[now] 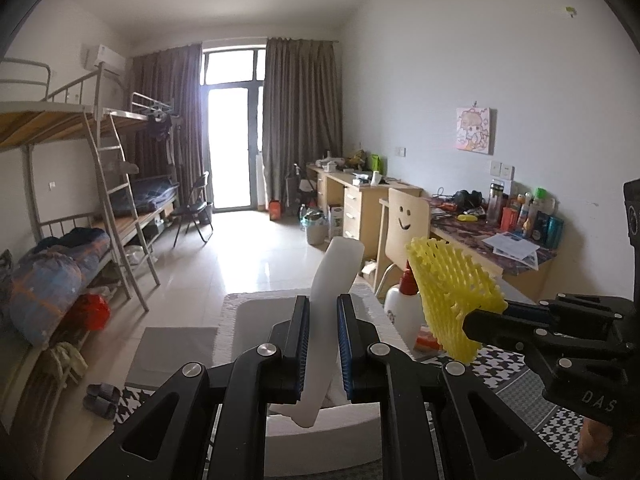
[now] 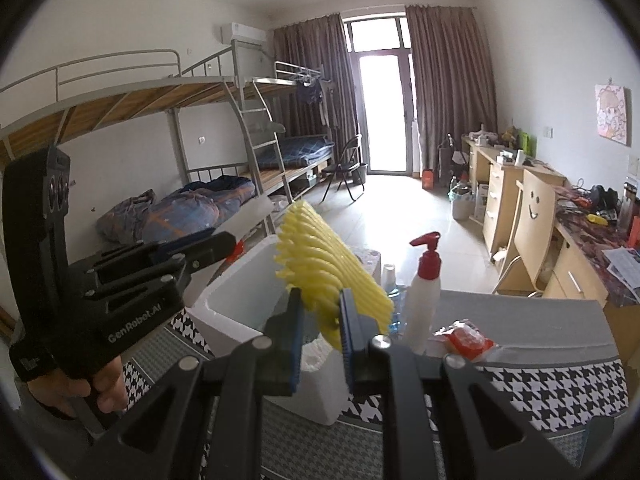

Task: Organize soft objects
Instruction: 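Lower the sponge into the box and open the right tool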

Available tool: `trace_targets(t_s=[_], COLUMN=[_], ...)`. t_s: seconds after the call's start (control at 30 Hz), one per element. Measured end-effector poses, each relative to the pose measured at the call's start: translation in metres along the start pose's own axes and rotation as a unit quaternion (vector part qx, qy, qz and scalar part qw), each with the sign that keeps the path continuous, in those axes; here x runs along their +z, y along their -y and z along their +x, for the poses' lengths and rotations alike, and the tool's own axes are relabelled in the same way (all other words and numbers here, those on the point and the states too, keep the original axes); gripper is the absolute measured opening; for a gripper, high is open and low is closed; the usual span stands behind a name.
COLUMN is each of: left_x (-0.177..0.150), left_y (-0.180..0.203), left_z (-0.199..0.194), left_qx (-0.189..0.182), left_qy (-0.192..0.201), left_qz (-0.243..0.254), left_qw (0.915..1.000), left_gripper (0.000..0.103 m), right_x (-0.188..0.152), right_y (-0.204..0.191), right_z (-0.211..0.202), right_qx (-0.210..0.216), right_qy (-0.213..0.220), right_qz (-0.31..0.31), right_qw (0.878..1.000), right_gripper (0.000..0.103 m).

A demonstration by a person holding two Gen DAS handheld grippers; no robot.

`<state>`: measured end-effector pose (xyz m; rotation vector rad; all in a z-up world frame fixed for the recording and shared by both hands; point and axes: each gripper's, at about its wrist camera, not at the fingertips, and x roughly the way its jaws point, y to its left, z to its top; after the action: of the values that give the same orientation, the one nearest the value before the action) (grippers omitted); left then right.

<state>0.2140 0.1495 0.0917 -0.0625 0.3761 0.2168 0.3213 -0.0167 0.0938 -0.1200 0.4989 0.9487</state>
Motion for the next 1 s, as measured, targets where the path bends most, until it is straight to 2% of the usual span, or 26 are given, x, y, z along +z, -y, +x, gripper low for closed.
trace_targets(t_s=[1.0], left_x=[-0.006], left_y=[-0.044], left_z=[-0.007], left_qx=[0.047], left_qy=[0.002], left_qz=[-0.031], left_qw=[0.9984], left_gripper=[0.015], right_x=[0.02], right_y=[-0.028], right_z=[0.054], right_qx=[0.009], right_qy=[-0.028], right_qz=[-0.032], right_qw=[0.999], right_gripper=[0.02])
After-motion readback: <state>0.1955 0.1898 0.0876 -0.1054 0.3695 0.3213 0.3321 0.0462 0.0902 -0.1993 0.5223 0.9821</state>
